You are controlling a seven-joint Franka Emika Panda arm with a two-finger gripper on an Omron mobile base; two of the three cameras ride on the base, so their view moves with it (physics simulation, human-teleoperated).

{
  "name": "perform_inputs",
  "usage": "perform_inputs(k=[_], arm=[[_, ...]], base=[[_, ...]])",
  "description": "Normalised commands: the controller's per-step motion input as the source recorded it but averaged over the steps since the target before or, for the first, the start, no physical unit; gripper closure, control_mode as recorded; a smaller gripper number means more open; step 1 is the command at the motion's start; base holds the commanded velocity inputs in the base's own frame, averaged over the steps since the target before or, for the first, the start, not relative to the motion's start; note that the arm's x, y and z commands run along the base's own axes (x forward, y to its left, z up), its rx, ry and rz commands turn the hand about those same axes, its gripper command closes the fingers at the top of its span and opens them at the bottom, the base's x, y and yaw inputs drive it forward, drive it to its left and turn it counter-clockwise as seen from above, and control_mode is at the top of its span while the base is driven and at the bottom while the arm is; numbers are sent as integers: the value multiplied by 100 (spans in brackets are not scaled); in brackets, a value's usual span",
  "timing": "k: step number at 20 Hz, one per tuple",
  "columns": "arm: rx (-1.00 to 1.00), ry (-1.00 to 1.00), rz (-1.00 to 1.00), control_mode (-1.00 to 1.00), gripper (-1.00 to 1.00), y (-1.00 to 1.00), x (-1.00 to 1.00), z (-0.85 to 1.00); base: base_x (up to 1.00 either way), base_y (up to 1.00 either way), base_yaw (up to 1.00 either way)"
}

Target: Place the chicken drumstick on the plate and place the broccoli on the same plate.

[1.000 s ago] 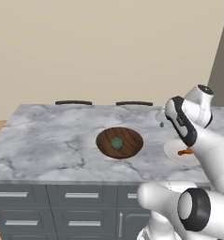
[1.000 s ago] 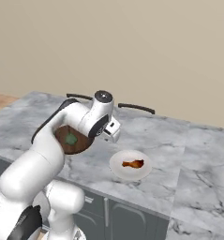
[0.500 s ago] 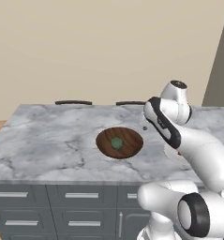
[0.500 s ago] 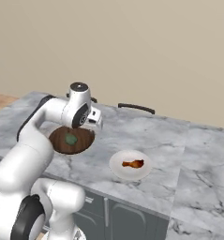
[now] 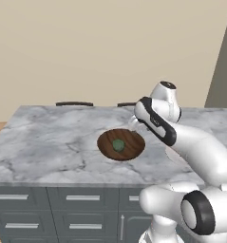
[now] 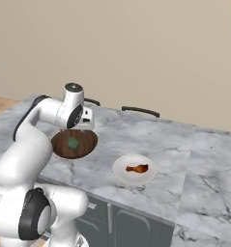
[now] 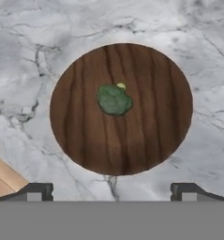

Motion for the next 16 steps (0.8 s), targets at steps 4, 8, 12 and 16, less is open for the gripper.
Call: perform_inputs(k=[4, 8, 12, 16], arm=[[-2, 0, 9, -100, -100, 49, 23, -3], [0, -1, 6, -100, -100, 33, 11, -17], [-4, -7, 4, -100, -100, 22, 5, -33], [-9, -13, 4, -100, -100, 4, 2, -44]], base=[[0, 0, 0], [0, 0, 0], [0, 0, 0], [0, 0, 0]])
